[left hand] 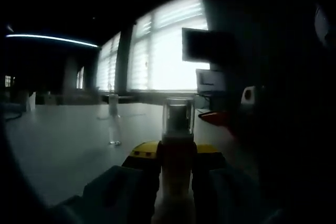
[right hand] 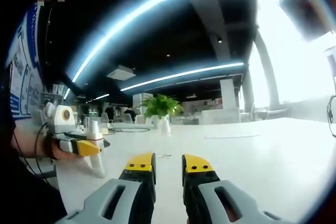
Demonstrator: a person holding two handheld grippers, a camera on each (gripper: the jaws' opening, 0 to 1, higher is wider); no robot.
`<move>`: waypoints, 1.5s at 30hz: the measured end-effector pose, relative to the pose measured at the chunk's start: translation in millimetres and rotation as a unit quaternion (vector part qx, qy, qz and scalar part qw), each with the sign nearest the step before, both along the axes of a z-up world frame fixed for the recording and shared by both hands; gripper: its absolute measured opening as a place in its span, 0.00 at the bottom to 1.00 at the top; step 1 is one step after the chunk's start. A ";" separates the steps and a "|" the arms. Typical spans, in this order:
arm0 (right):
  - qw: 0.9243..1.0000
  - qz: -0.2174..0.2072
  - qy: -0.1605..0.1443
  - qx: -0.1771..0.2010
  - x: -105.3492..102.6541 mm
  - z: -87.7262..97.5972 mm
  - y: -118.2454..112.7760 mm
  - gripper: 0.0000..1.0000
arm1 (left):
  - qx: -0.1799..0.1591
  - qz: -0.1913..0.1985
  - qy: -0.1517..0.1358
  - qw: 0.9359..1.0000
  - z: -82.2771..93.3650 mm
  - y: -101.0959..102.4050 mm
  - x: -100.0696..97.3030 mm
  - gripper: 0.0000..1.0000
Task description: Clamp pump bottle remove cover press pump head put on cover
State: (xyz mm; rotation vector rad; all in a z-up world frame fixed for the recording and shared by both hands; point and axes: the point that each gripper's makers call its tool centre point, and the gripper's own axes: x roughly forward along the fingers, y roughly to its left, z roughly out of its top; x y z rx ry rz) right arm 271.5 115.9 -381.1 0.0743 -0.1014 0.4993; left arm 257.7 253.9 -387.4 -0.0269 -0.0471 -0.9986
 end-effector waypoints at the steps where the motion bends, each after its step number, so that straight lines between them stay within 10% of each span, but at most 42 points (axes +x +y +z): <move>1: 1.000 0.000 0.000 0.000 0.2 0.1 -0.4 0.14 | 0.000 0.003 -0.002 1.000 0.0 0.2 0.7 0.13; 20: 0.998 0.031 0.028 0.036 -5.9 4.2 6.3 0.16 | -0.006 0.013 0.007 1.000 -1.8 2.9 4.9 0.13; 45: 0.996 0.087 -0.002 0.015 -34.3 64.5 74.5 0.18 | -0.004 0.012 0.004 1.000 -3.8 4.2 7.7 0.13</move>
